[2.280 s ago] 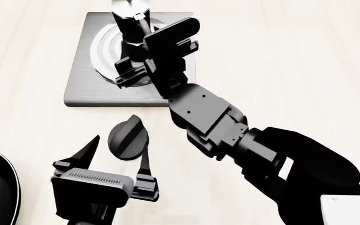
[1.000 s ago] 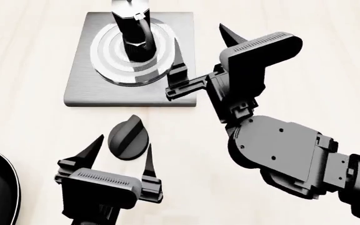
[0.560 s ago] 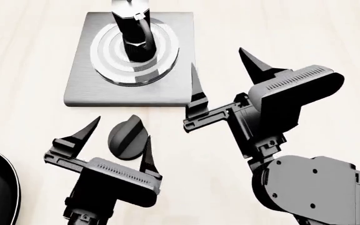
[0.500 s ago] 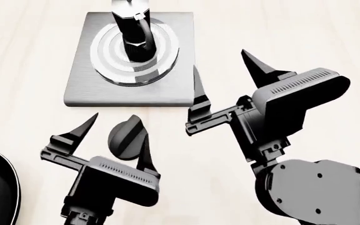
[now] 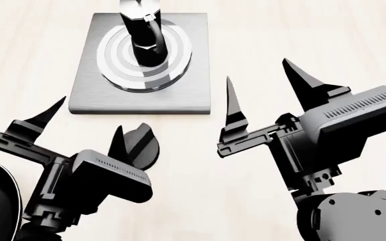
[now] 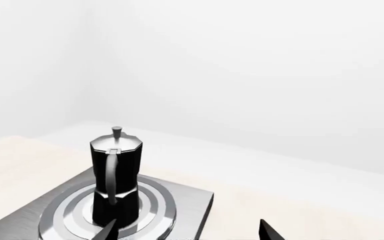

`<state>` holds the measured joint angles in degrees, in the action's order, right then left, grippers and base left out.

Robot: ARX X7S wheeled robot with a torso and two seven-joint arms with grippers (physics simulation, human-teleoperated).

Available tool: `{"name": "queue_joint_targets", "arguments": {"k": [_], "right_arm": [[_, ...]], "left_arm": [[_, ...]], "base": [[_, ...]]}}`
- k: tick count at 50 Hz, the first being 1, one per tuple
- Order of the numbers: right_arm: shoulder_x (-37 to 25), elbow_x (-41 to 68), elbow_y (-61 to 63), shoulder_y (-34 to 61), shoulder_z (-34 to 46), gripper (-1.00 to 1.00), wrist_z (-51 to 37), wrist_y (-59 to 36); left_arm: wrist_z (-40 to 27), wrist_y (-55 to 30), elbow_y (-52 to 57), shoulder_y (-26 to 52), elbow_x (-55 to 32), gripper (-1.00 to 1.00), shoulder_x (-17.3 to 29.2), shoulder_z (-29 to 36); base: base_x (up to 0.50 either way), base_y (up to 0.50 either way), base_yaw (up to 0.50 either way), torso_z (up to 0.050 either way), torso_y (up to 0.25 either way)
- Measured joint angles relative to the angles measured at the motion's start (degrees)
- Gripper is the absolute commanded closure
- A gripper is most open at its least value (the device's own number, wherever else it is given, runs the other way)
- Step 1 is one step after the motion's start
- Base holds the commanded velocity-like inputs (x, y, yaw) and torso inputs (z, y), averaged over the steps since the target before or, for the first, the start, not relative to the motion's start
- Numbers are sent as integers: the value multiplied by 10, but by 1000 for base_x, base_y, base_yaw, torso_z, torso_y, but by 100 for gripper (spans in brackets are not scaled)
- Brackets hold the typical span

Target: Turn on the stove and put the moka pot on it.

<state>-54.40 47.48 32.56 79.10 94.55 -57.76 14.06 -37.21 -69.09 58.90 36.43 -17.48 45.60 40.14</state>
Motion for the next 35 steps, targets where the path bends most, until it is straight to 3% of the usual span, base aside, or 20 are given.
{"name": "queue_joint_targets", "arguments": {"k": [16, 35], "right_arm": [[-46, -5, 11, -7, -3, -100, -13, 4], [-116, 2, 14, -7, -14, -100, -21, 15]], "left_arm": [[-77, -50, -10, 49, -159, -100, 66, -37], [-67, 109, -68, -75, -275, -100, 155, -210]], "base": [[0, 0, 0, 0, 0], [0, 0, 0, 0, 0]]}}
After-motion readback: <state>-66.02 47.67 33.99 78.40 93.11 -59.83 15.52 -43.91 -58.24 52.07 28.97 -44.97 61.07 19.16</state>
